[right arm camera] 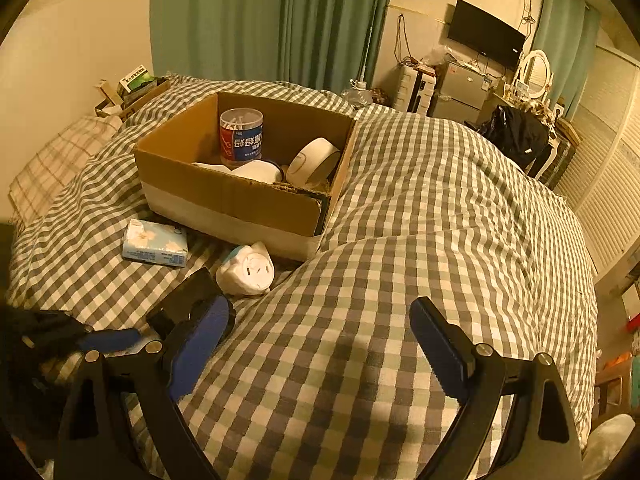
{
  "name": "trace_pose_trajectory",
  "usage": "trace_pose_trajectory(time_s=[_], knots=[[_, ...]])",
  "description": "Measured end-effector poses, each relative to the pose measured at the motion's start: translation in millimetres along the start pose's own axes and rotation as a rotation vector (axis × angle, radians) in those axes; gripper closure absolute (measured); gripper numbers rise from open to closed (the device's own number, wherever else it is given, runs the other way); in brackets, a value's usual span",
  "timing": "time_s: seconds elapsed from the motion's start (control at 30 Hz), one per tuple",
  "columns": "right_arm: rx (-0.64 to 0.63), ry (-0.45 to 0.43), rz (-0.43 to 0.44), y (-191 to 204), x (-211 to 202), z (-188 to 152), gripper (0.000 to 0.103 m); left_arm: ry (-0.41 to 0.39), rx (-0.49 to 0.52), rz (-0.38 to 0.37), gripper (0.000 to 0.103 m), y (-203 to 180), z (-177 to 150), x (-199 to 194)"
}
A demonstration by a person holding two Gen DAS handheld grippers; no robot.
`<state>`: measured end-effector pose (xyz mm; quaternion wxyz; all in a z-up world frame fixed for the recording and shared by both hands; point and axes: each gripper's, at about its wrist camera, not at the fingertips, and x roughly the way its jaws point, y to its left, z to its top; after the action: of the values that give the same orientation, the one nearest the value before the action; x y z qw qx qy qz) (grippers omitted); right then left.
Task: Organize objects
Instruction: 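Grasp the white earbud case with the left tool, then grasp the black cup with the right tool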
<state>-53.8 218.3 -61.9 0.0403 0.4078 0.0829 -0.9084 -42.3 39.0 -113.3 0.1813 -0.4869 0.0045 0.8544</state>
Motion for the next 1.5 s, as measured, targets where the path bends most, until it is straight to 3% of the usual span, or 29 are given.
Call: trace_pose_trajectory(time_s=[0.2, 0.23, 0.27, 0.43, 0.53, 0.6, 0.63, 0.67, 0.93, 1.1, 1.27, 1.5], knots=[[-0.041, 0.012, -0.001, 11.2, 2.7, 1.4, 0.011, -0.008, -0.051, 0.037, 0.086, 29.0, 11.2, -5.6], [-0.049, 0.014, -0.002, 13.4, 3.1, 1.4, 0.011, -0.010, -0.057, 0.042, 0.089, 29.3, 10.2, -5.7], [-0.058, 0.017, -0.001, 16.2, 3.3, 1.8, 0.011, -0.009, -0.054, 0.050, 0.103, 31.3, 8.5, -4.9], [-0.093, 0.040, 0.003, 26.9, 8.2, 3.6, 0.011, 0.049, 0.007, 0.085, 0.102, 23.1, 2.1, 17.6], [-0.058, 0.057, -0.007, 21.1, 13.2, 2.8, 0.011, 0.046, 0.049, 0.058, 0.090, 14.1, 0.4, 16.7], [-0.039, 0.059, -0.014, 17.1, 13.3, 2.2, 0.011, 0.040, 0.038, 0.052, 0.074, 17.1, 0.0, 14.1], [-0.035, 0.056, -0.016, 16.3, 12.4, 1.9, 0.011, 0.042, 0.023, 0.054, 0.056, 19.6, -0.4, 13.1], [-0.033, 0.053, -0.017, 15.7, 11.4, 1.6, 0.011, 0.037, 0.007, 0.037, 0.054, 21.3, 0.1, 12.2], [-0.037, 0.054, -0.012, 15.0, 12.7, -0.3, 0.011, 0.096, 0.066, 0.055, 0.053, 5.7, 1.5, 32.1], [-0.013, 0.050, -0.001, 11.3, 11.8, 0.1, 0.011, 0.129, 0.121, 0.107, 0.052, -3.9, 2.7, 53.8], [-0.023, 0.040, 0.005, 13.6, 8.7, 0.2, 0.011, 0.051, 0.066, 0.120, 0.053, 4.4, 2.3, 32.2], [-0.086, 0.041, 0.040, 30.9, 8.5, 6.7, 0.011, -0.084, -0.076, 0.124, 0.053, 46.1, 15.5, -21.7]])
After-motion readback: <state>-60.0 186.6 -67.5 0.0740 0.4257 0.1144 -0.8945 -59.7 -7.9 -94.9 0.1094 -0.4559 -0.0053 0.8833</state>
